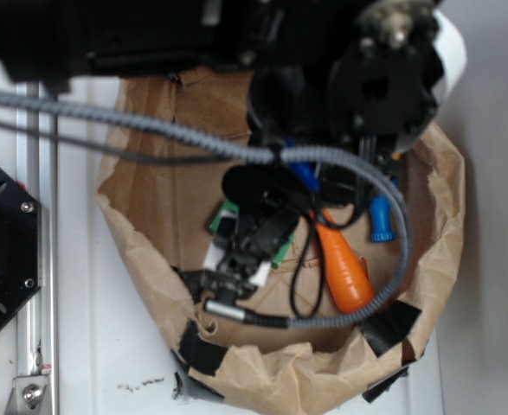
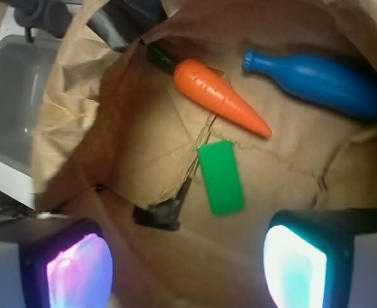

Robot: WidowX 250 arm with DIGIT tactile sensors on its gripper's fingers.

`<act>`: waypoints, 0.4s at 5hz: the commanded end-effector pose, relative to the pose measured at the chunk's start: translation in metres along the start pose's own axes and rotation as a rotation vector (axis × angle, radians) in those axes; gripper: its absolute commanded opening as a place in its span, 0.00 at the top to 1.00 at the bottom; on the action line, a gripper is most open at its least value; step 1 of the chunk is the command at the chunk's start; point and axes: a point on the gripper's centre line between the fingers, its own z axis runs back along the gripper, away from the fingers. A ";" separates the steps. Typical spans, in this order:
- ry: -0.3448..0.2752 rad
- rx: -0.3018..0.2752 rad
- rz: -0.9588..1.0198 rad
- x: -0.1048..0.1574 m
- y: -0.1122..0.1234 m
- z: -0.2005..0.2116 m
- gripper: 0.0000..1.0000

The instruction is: Grab the green block.

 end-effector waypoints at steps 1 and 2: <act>-0.042 0.091 -0.141 -0.023 0.017 -0.057 0.00; -0.089 0.070 -0.121 -0.012 0.016 -0.056 0.00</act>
